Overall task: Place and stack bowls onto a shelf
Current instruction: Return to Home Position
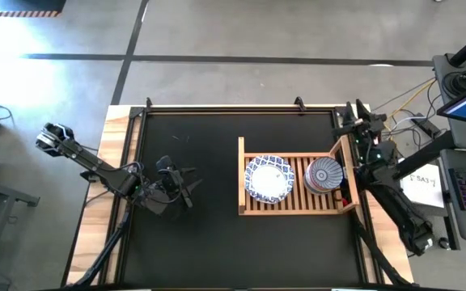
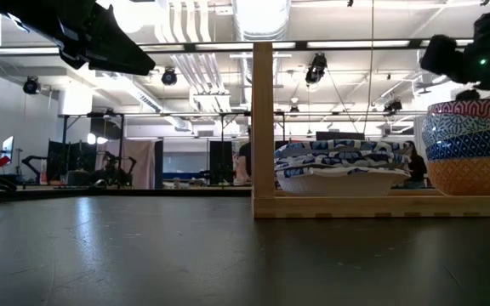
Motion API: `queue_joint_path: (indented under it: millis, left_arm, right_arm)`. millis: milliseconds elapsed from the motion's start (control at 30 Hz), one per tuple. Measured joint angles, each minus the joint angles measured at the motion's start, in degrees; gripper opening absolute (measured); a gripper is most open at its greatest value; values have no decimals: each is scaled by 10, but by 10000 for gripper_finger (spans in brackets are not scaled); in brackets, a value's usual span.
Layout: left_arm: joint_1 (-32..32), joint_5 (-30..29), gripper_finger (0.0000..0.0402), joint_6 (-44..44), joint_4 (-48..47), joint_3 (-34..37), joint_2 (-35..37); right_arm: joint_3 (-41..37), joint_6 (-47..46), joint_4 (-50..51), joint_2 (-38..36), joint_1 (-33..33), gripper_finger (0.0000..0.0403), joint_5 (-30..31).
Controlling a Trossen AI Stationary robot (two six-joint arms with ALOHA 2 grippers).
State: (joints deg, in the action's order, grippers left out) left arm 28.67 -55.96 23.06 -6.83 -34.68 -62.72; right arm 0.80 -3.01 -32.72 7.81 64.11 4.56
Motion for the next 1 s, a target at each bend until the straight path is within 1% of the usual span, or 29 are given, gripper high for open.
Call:
queue_joint_path:
  millis: [300, 433, 633, 733, 867, 1000]
  left_arm:
    - [0, 0, 192, 0, 1, 0, 0]
    - [0, 7, 192, -1, 0, 0, 0]
    - [0, 73, 192, -40, 2, 14, 0]
    - [0, 89, 192, -45, 2, 29, 2]
    - [0, 90, 192, -36, 6, 57, 2]
    - [-9, 85, 192, -49, 53, 102, 3]
  right_arm:
    - [0, 0, -2, -77, 28, 171, 0]
    - [1, 0, -9, -70, 34, 171, 0]
    - [1, 0, -5, -44, 34, 171, 0]
    - [1, 0, -5, -33, 34, 171, 0]
    - [2, 0, -5, -23, 34, 171, 0]
    - [2, 0, -6, -18, 34, 171, 0]
